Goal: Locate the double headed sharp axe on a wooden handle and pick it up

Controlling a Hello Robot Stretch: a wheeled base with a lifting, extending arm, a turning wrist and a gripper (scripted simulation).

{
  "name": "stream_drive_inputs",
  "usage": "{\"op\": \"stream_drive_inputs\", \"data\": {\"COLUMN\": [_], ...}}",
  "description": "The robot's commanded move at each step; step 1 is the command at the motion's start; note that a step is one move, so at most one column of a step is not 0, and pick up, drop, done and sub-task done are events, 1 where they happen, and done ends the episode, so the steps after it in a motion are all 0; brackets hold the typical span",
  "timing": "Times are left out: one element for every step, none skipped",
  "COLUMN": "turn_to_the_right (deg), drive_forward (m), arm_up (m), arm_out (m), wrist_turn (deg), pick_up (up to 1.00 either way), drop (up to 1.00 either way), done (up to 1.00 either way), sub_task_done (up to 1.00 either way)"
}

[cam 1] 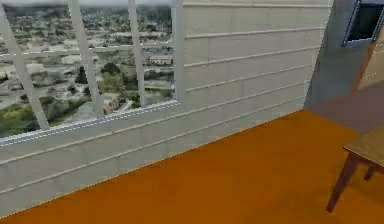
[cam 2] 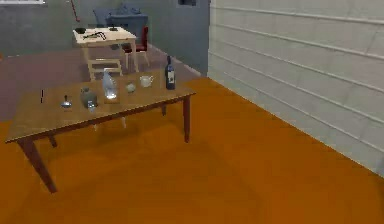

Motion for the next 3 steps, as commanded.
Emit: {"op": "stream_drive_inputs", "data": {"turn_to_the_right": [-45.0,-45.0,-45.0], "drive_forward": [0.0,0.0,0.0], "arm_up": [0.0,0.0,0.0], "arm_out": [0.0,0.0,0.0], "wrist_turn": [0.0,0.0,0.0], "pick_up": [0.0,0.0,0.0], "drop": [0.0,0.0,0.0], "done": [0.0,0.0,0.0], "sub_task_done": [0.0,0.0,0.0]}}
